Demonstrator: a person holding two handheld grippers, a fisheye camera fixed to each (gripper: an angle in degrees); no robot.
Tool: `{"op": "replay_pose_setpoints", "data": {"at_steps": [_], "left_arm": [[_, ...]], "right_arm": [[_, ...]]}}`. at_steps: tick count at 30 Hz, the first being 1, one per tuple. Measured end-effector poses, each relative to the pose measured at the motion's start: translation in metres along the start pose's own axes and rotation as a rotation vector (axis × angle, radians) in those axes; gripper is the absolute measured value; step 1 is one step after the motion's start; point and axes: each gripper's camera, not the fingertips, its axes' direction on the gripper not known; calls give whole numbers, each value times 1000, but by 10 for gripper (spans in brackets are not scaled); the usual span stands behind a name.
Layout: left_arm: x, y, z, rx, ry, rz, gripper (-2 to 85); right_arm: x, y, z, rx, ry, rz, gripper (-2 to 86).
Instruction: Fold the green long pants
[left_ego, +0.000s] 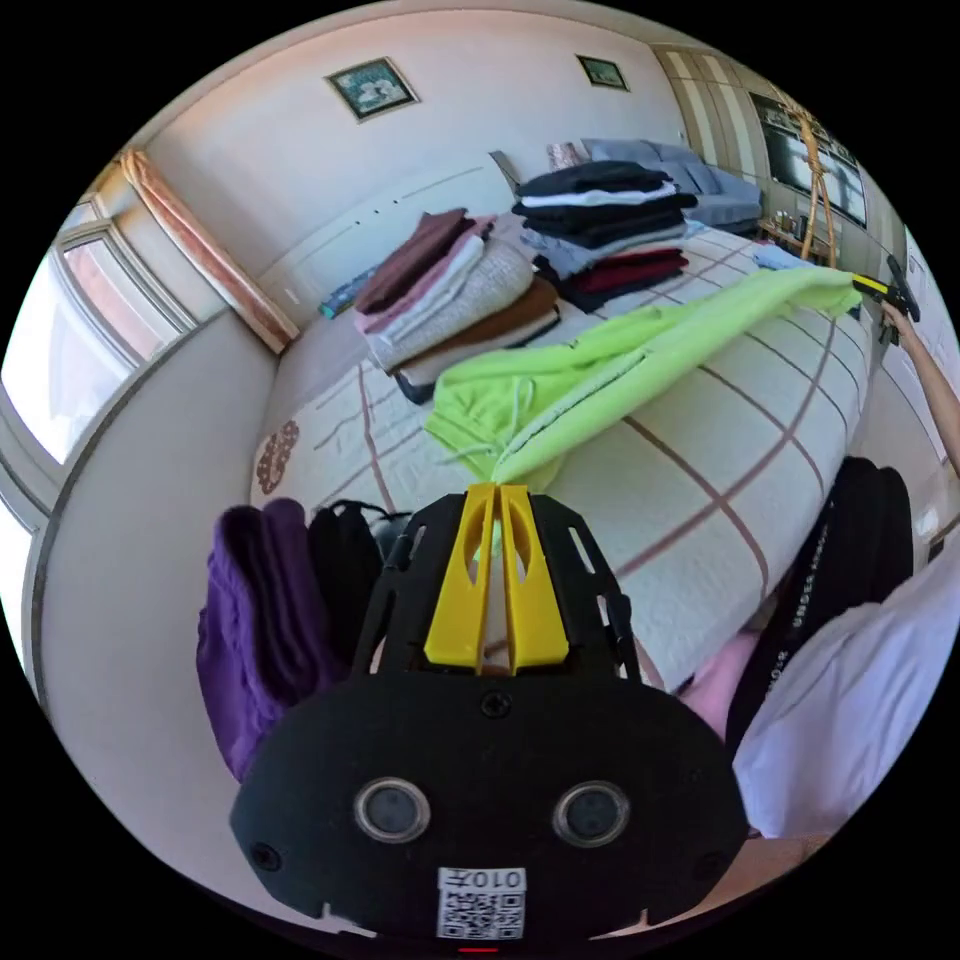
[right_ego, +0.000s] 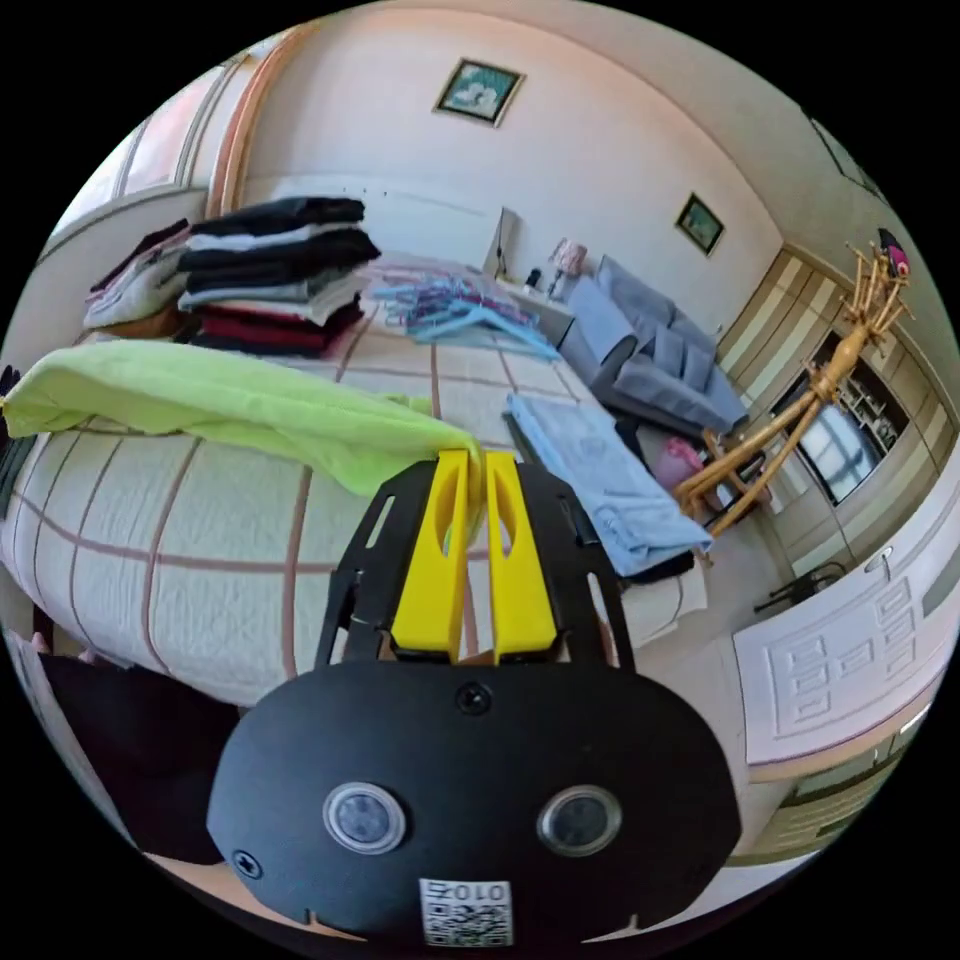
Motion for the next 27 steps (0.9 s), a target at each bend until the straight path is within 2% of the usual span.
{"op": "replay_pose_setpoints", "data": {"at_steps": [3,8,10,13,15,17,19,21,24,27], "left_arm": [[17,25,11,-75,60,4,-3],[1,8,19,-95,31,-89,-3],[-15,-3,4,-44,16,-154,-3],[-26,-11,-26,20,-65,-206,-3],[-19,-7,-37,24,-110,-168,-3],[-3,11,-35,-30,-141,-68,-3],[8,29,-22,-87,-56,-18,-3],[24,48,-4,-141,48,53,-3],[43,68,24,-223,126,95,-3],[53,71,45,-284,157,138,-3]], "right_arm": [[1,26,43,-166,-70,34,48],[12,2,50,-212,-92,66,44],[18,-21,36,-165,-65,64,43],[23,-50,-6,27,23,43,44],[27,-46,-40,238,84,24,46],[33,-28,-46,341,72,-21,47],[39,-9,-25,300,22,-78,47],[38,18,28,72,-34,-148,46],[29,54,81,-143,-87,-172,45],[39,69,81,-51,-139,-48,46]]}}
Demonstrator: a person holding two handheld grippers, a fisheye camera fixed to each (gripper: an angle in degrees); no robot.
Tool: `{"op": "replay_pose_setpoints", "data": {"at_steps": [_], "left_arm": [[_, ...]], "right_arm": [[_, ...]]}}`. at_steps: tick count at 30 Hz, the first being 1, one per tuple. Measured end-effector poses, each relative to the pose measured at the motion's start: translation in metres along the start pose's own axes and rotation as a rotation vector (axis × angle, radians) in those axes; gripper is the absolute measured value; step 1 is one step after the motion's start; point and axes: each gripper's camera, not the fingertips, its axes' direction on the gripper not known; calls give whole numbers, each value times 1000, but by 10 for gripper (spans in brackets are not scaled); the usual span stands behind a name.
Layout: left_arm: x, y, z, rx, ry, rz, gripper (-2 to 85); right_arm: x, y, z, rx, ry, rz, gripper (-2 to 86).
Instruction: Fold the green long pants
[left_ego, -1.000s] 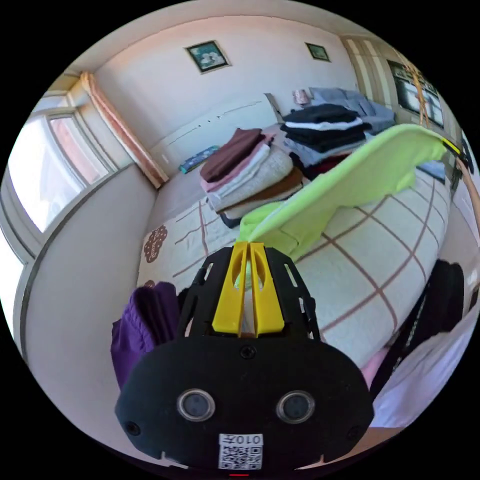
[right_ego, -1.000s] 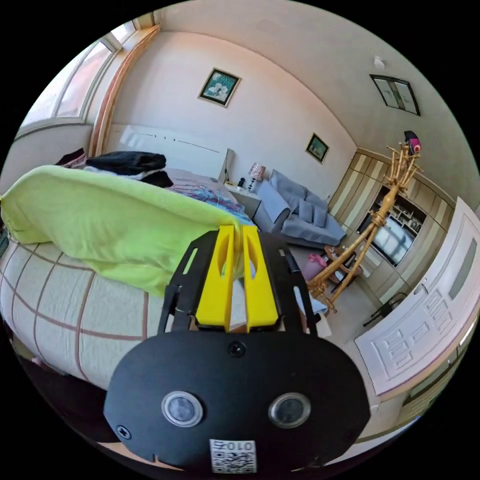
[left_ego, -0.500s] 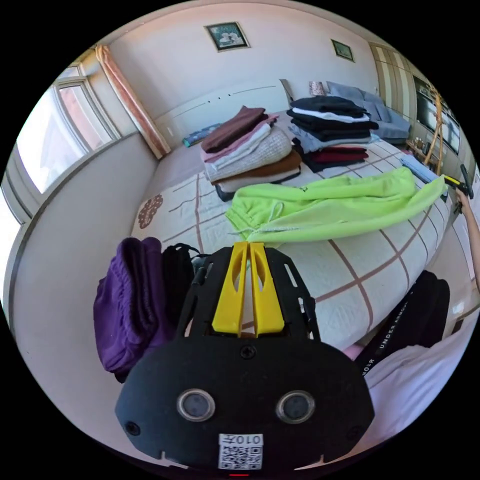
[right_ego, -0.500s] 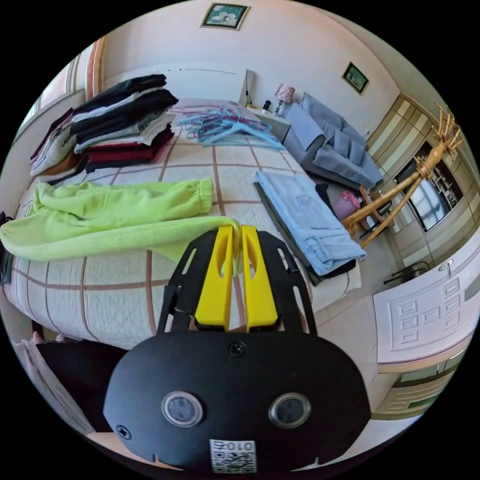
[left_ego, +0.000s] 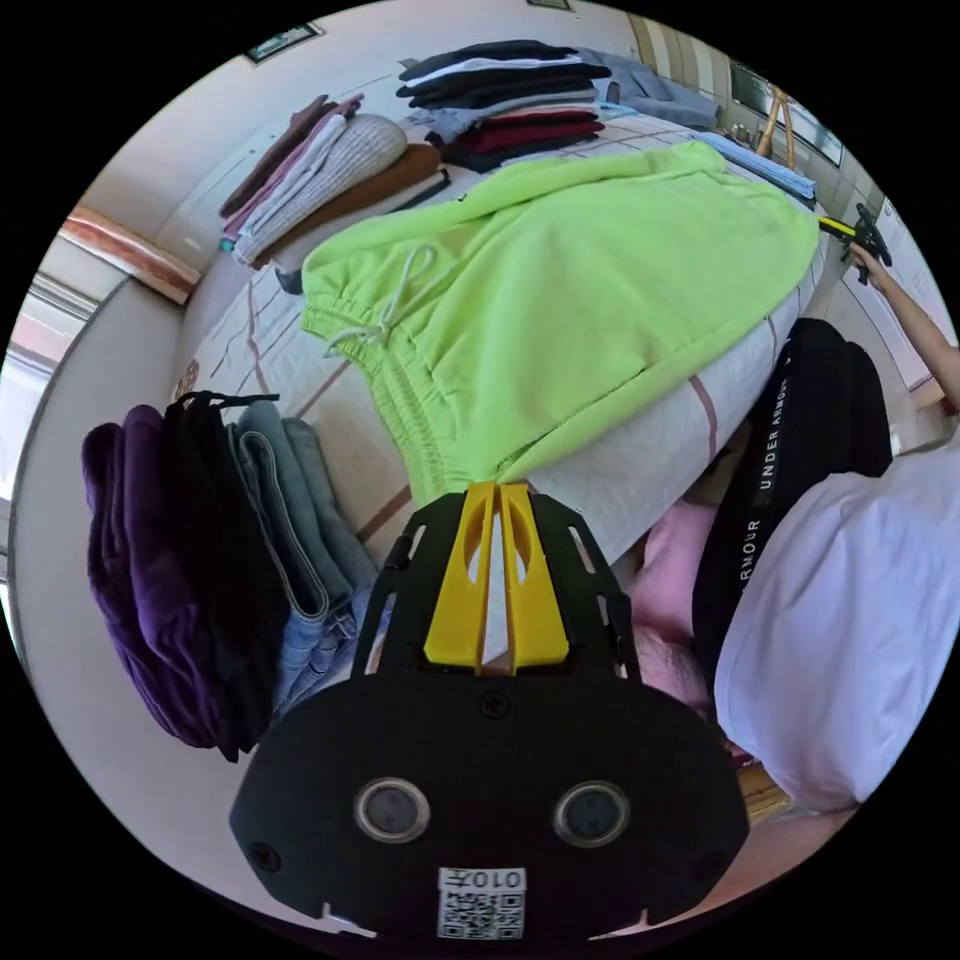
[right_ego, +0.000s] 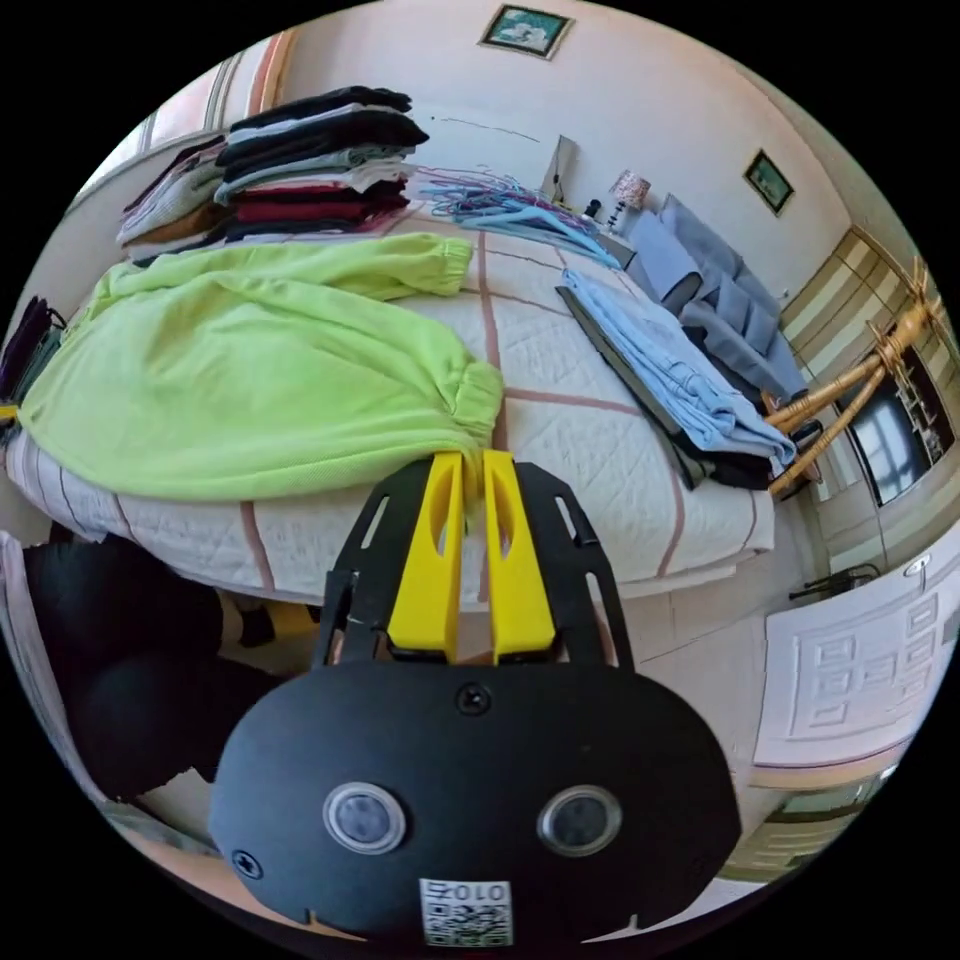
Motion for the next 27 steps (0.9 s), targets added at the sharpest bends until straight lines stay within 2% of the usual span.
{"op": "replay_pose_setpoints", "data": {"at_steps": [2,9,13,15,17,20,27], "left_arm": [[-4,-2,6,-15,15,19,-3],[-23,23,15,6,106,-36,-2],[-27,49,22,-60,32,-41,-3],[-31,55,13,3,36,-63,-4],[-38,54,-1,158,95,-107,-4],[-39,38,-10,329,177,-118,-4],[-15,4,-4,394,206,-38,-4]], "right_arm": [[8,0,0,-12,-51,38,50],[18,11,-7,-133,-84,-63,85],[33,21,-3,-282,-21,-22,71],[45,19,-17,-206,9,66,67],[54,10,-29,-88,8,161,69],[61,-16,-33,39,-81,250,79],[44,-77,27,-159,-153,225,112]]}}
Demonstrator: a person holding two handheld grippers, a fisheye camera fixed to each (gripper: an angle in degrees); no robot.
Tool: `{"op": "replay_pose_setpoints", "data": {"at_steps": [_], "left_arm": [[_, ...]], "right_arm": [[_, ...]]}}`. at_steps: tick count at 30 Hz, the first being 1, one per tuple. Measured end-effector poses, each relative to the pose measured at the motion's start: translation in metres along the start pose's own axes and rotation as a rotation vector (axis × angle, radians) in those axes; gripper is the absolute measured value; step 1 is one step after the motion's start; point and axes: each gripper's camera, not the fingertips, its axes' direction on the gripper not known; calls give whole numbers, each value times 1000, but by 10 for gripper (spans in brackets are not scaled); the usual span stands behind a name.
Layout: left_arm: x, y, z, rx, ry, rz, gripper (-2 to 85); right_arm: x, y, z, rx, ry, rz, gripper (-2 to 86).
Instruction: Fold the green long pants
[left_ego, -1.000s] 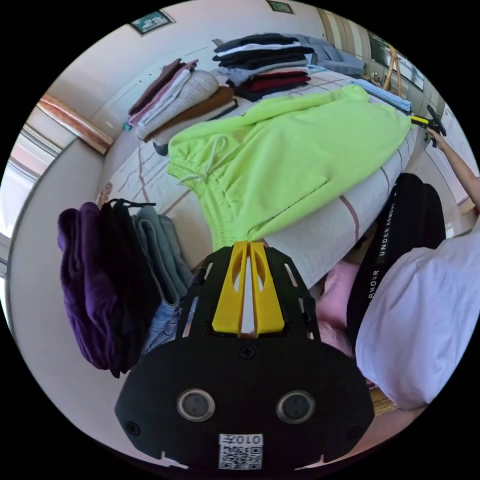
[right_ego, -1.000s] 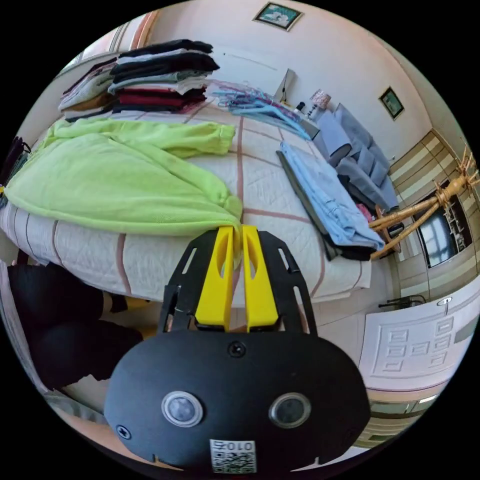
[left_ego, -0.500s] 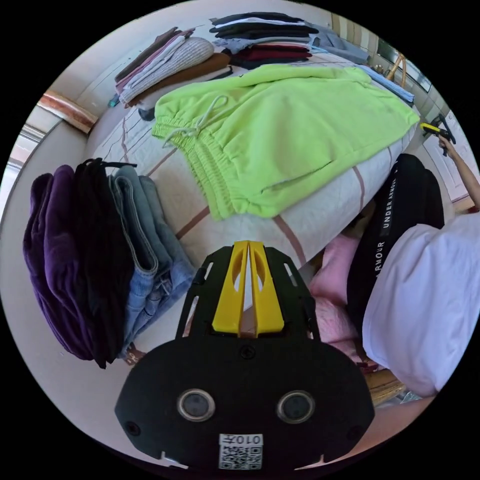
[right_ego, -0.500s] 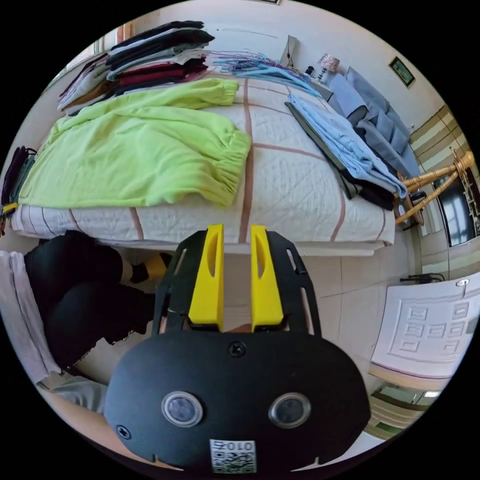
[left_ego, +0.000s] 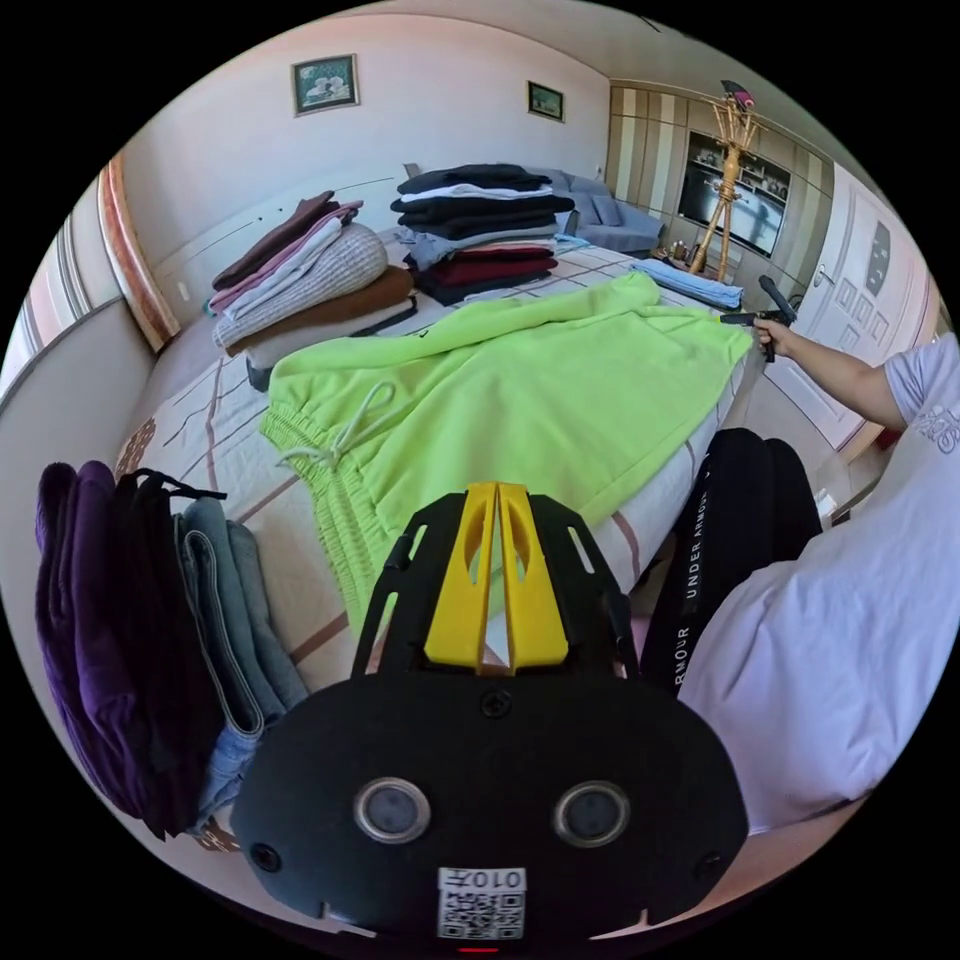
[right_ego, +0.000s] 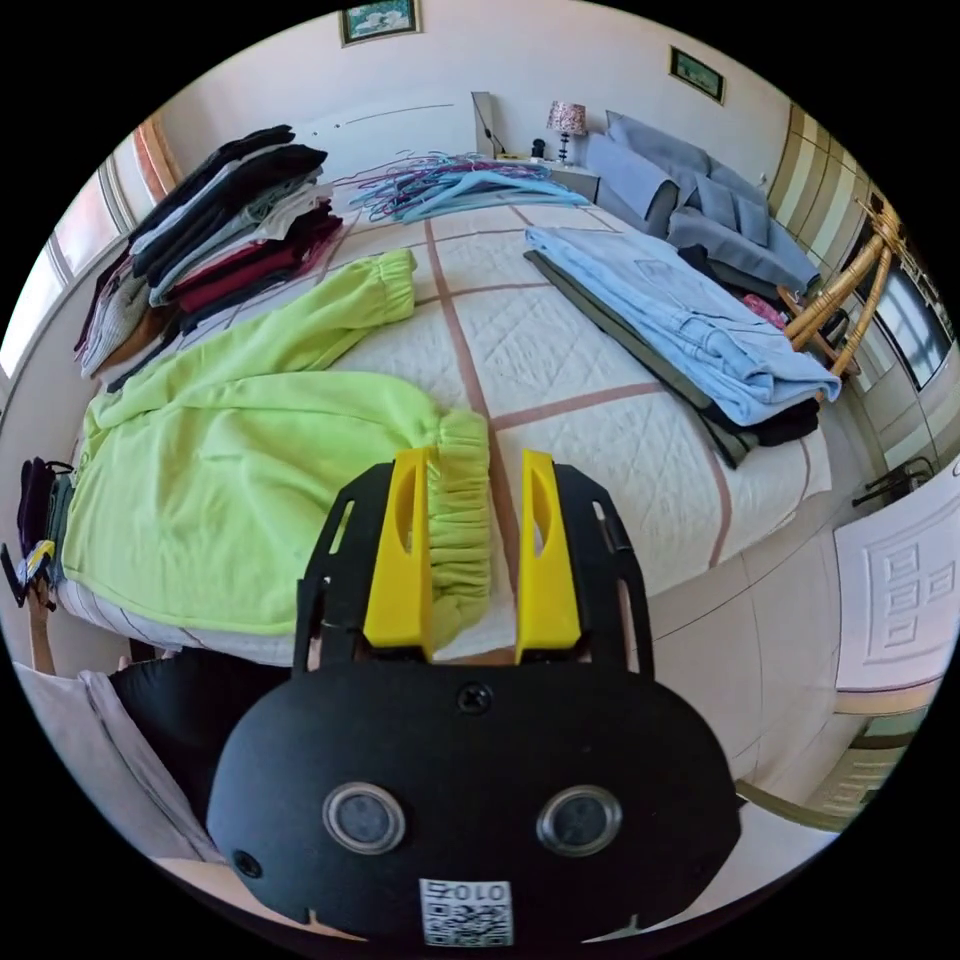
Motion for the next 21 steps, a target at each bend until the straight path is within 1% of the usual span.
{"op": "replay_pose_setpoints", "data": {"at_steps": [3,5,7,8,9,11,12,13,15,17,18,19,21], "left_arm": [[2,0,6,-9,9,-2,-4],[-2,1,11,-10,21,-22,-4],[-6,1,14,3,42,-44,-4],[-8,0,16,13,54,-58,-4],[-8,-1,17,18,58,-64,-4],[-7,-7,22,20,60,-67,-4],[-5,-9,24,16,56,-66,-4],[-3,-13,27,7,46,-62,-3],[2,-18,31,-3,26,-62,-3],[8,-23,34,0,-44,-91,-2],[10,-24,33,3,-67,-96,-2],[14,-27,32,14,-113,-98,-1],[20,-33,29,42,-186,-83,2]], "right_arm": [[1,-6,6,-19,-50,20,97],[0,-7,2,-26,-97,-9,82],[-3,-12,-6,-74,-91,-36,67],[-7,-15,-19,-65,-46,-55,59],[-11,-16,-37,5,24,-52,54],[-12,-19,-63,122,102,6,50],[-13,-24,-71,135,114,24,50],[-15,-28,-70,119,123,18,50],[-28,-43,-45,-63,217,-40,53],[-37,-45,-22,-180,296,-70,51],[-42,-45,-14,-205,378,-58,49],[-45,-44,-13,-191,407,-52,50],[-58,-36,-22,-103,473,-41,52]]}}
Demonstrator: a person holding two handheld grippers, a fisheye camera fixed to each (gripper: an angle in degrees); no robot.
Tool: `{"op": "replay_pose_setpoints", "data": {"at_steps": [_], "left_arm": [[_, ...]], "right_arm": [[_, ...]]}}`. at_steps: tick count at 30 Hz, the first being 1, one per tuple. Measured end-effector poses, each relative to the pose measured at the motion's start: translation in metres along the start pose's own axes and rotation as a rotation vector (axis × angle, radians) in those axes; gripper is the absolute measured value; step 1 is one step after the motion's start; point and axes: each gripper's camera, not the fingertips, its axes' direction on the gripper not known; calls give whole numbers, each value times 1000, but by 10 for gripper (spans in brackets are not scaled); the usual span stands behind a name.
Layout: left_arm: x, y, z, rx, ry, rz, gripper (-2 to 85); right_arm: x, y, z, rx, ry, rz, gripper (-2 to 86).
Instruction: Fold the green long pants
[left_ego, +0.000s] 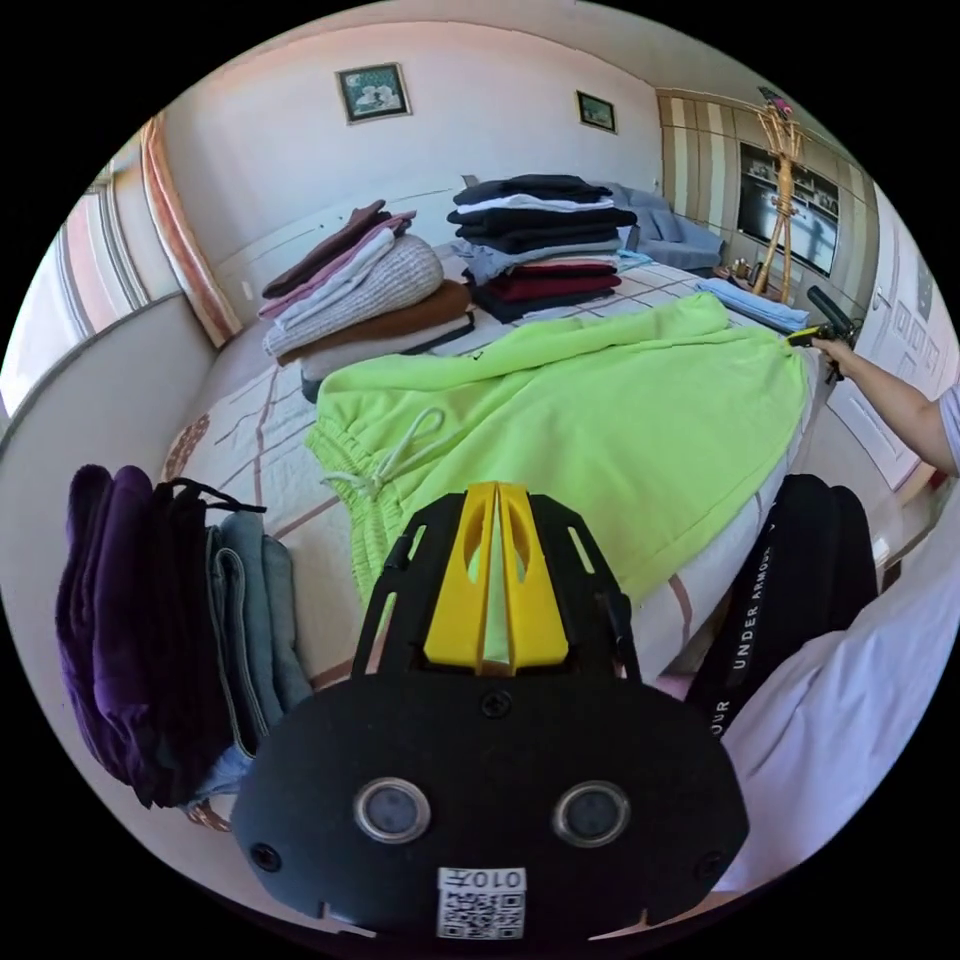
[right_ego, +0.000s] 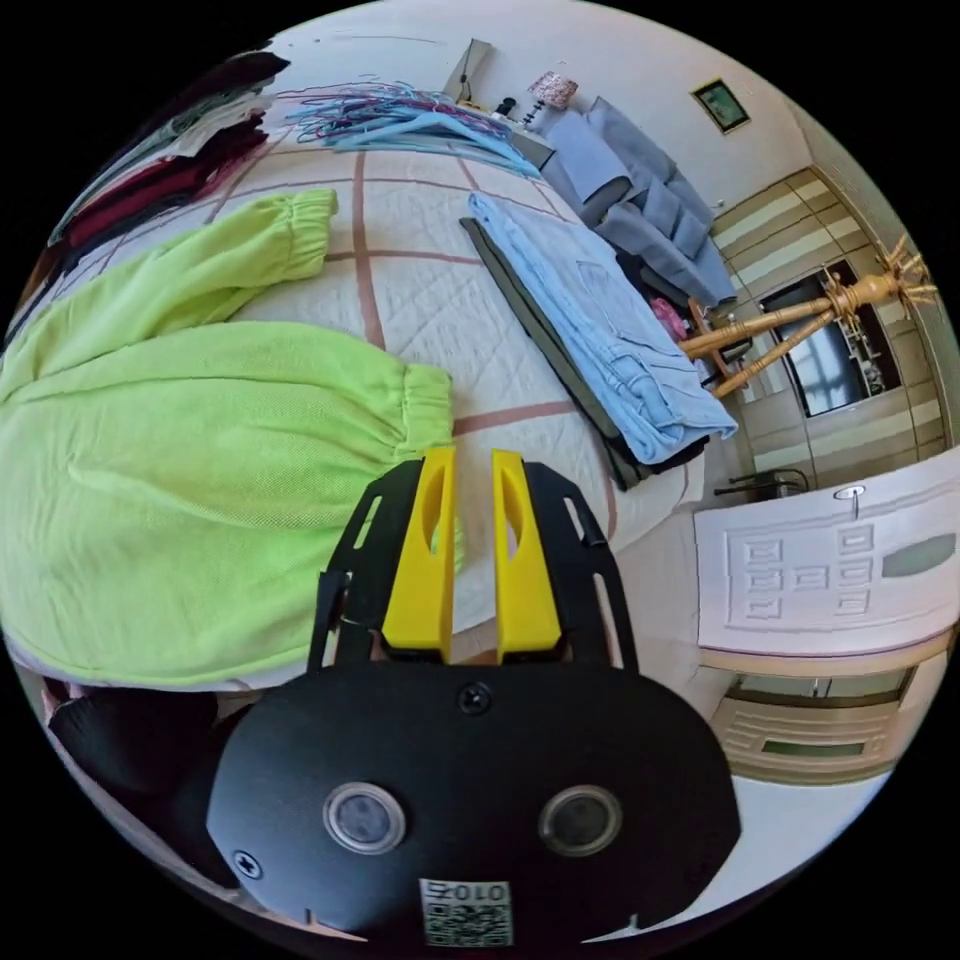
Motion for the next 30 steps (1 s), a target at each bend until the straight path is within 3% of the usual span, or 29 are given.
{"op": "replay_pose_setpoints", "data": {"at_steps": [5,11,17,24,30], "left_arm": [[22,-54,14,120,-140,153,41],[49,-171,88,129,-67,353,93],[66,-284,171,10,205,477,94],[114,-330,233,-200,254,657,42],[119,-338,204,-84,222,613,6]], "right_arm": [[-4,23,-49,141,78,81,57],[1,60,-113,348,17,63,48],[17,79,-138,377,-109,-21,61],[25,75,-133,360,-158,-77,65],[23,52,-127,345,-236,-127,73]]}}
